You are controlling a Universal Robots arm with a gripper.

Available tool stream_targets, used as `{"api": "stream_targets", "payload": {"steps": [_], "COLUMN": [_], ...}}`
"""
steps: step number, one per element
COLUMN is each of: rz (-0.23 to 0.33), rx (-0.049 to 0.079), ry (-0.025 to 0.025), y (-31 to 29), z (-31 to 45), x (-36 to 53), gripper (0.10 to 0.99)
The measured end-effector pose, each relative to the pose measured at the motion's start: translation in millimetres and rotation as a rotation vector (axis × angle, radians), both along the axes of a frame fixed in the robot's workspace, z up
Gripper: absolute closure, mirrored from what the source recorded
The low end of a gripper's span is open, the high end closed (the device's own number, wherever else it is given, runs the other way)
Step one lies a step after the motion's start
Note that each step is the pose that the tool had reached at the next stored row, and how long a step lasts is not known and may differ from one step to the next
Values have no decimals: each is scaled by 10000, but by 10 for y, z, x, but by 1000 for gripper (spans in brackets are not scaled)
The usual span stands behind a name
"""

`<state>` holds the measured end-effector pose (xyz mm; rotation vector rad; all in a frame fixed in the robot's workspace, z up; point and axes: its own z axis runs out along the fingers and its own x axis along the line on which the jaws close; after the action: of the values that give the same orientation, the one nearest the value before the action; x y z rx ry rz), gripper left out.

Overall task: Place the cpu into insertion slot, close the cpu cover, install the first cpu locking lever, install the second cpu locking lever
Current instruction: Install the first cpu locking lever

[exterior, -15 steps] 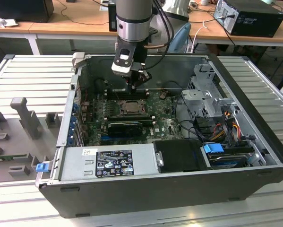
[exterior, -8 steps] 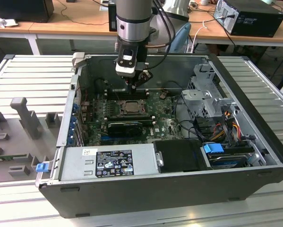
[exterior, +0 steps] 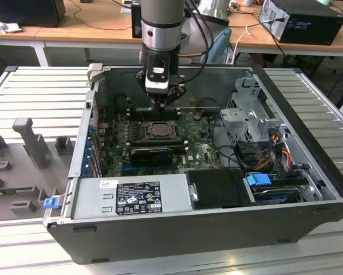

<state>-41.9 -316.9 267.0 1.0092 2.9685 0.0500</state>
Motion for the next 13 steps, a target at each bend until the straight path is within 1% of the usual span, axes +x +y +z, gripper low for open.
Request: {"api": "stream_targets", "payload": {"steps": [3,4,9,13], "rz": [607,1357,2136,2567], "rx": [0,0,0,0], "ry": [0,0,0,0], "y": [0,0,0,0], "z": [0,0,0,0], "x": [0,0,0,0], "gripper": [980,980,980,980]}}
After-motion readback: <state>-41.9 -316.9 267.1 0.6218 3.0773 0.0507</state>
